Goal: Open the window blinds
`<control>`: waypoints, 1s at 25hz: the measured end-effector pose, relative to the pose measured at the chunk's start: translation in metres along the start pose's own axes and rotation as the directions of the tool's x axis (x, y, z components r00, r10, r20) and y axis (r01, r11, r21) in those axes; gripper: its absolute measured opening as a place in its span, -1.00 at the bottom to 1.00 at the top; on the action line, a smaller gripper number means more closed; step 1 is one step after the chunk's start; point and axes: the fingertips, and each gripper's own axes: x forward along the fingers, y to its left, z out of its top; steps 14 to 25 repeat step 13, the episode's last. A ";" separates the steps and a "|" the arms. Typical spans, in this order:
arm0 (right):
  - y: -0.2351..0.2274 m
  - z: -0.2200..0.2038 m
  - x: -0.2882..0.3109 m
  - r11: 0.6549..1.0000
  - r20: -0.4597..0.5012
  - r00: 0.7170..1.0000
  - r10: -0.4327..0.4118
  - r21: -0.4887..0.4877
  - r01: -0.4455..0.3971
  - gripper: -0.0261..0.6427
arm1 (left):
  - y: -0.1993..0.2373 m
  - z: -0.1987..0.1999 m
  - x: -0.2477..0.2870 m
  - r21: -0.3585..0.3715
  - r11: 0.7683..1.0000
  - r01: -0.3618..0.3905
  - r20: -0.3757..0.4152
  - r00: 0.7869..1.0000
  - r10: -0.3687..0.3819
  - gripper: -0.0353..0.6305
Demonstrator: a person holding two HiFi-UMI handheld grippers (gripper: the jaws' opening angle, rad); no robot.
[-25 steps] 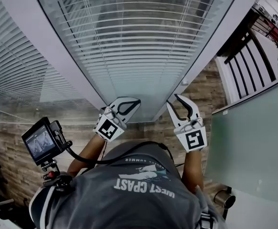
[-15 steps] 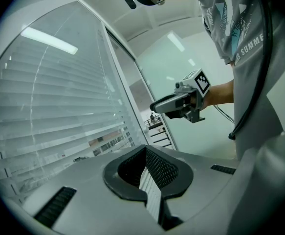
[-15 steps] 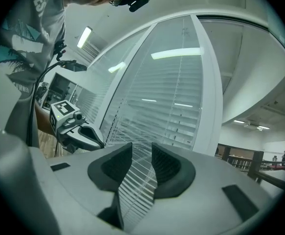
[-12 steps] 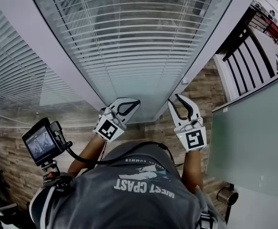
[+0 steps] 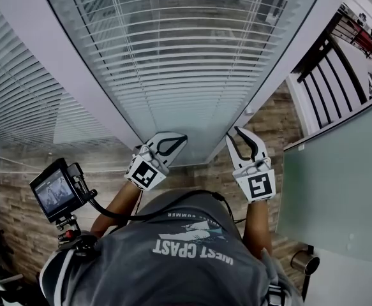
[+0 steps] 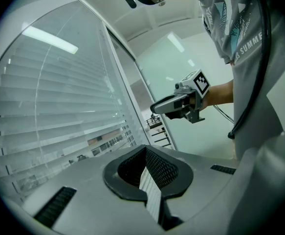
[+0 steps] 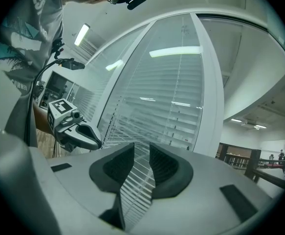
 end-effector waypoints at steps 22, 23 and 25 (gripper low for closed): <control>0.003 0.013 0.005 1.000 -0.013 1.000 -0.002 -0.005 0.002 -0.65 | 0.010 0.011 -0.011 -0.008 1.000 -0.004 0.002 1.000 0.004 -0.88; 0.003 0.013 0.005 1.000 -0.013 1.000 -0.002 -0.005 0.002 -0.65 | 0.010 0.011 -0.011 -0.008 1.000 -0.004 0.002 1.000 0.004 -0.88; 0.003 0.013 0.005 1.000 -0.013 1.000 -0.002 -0.005 0.002 -0.65 | 0.010 0.011 -0.011 -0.008 1.000 -0.004 0.002 1.000 0.004 -0.88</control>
